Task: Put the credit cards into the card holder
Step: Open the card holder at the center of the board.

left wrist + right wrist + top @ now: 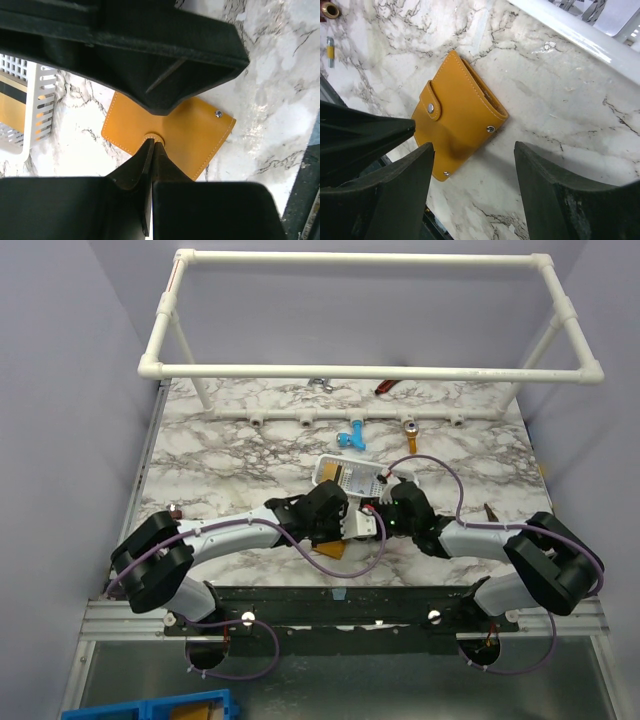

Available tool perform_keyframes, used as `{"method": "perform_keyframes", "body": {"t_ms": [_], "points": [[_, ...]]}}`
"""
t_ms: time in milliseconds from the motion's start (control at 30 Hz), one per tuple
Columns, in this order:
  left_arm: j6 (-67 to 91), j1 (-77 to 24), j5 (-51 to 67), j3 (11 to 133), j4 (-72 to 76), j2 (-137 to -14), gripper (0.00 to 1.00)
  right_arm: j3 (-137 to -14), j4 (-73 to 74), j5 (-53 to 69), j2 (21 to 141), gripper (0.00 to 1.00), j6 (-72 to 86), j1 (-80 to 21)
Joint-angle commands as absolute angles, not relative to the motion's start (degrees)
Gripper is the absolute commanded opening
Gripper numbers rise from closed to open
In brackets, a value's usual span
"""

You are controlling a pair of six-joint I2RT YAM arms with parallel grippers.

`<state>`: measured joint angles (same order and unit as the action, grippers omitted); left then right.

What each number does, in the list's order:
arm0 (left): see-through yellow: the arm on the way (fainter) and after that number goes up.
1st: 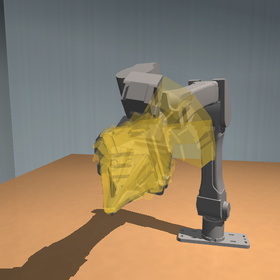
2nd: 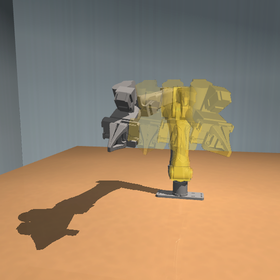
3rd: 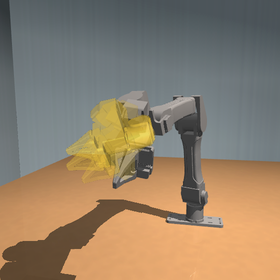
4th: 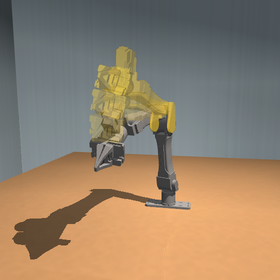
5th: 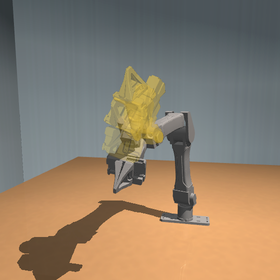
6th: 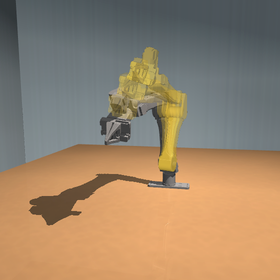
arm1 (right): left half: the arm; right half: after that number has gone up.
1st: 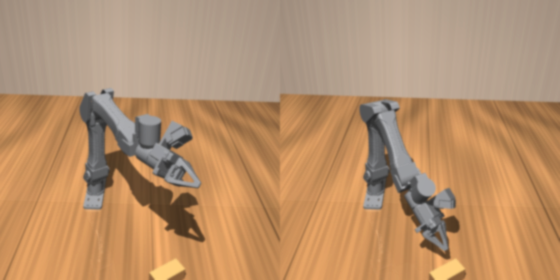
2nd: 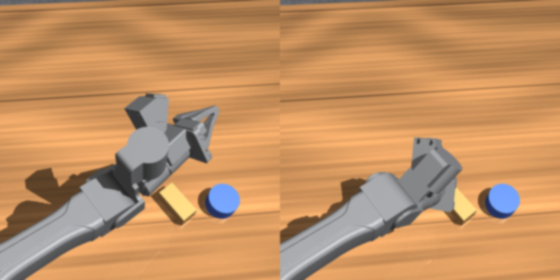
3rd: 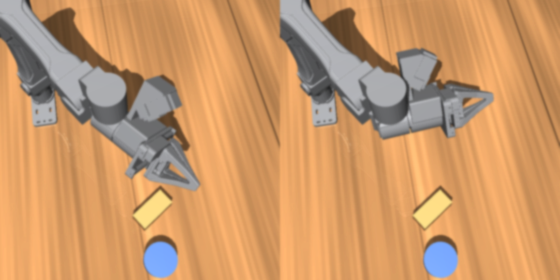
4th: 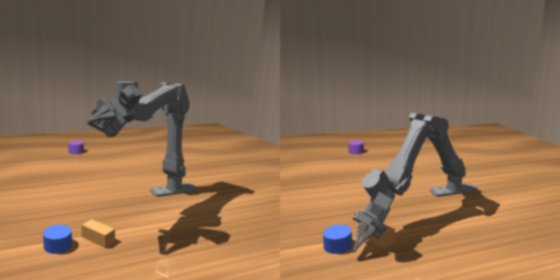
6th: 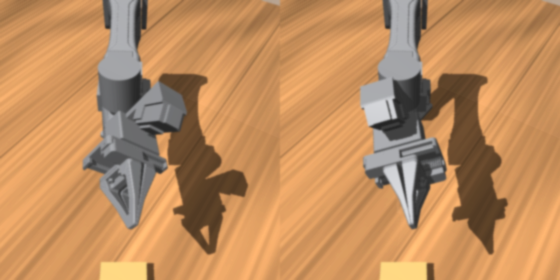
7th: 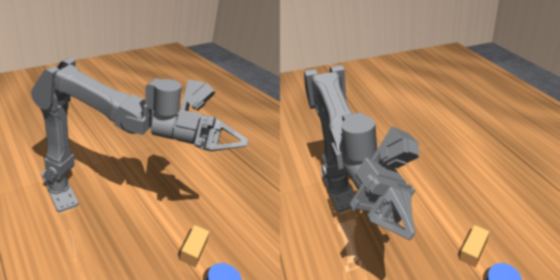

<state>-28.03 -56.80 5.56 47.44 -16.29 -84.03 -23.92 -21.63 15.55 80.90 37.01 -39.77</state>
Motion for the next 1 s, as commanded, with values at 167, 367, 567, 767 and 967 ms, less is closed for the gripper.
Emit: {"method": "perform_keyframes", "body": {"t_ms": [167, 367, 567, 767, 967], "points": [[-21.9, -54.5, 9.9, 51.9, -24.9, -80.2, 0.17, -24.8, -23.3, 9.8, 81.5, 0.71, 37.3, -39.4], [-25.6, -53.9, 6.8, 46.1, -22.8, -79.4, 0.28, -27.6, -22.9, 9.5, 85.5, 0.71, 35.7, -39.4], [-18.4, -53.9, 5.6, 47.7, -22.4, -83.8, 0.38, -29.7, -23.6, 8.0, 90.1, 0.70, 33.5, -39.5], [-12.1, -52.2, 7.0, 48.4, -21.7, -83.6, 0.42, -29.0, -25.8, 9.0, 91.4, 0.63, 31.7, -39.5], [-14.1, -51.3, 11.9, 48.8, -22.7, -84.7, 0.45, -27.2, -29.1, 14.4, 91.6, 0.52, 31.4, -39.5]]}}
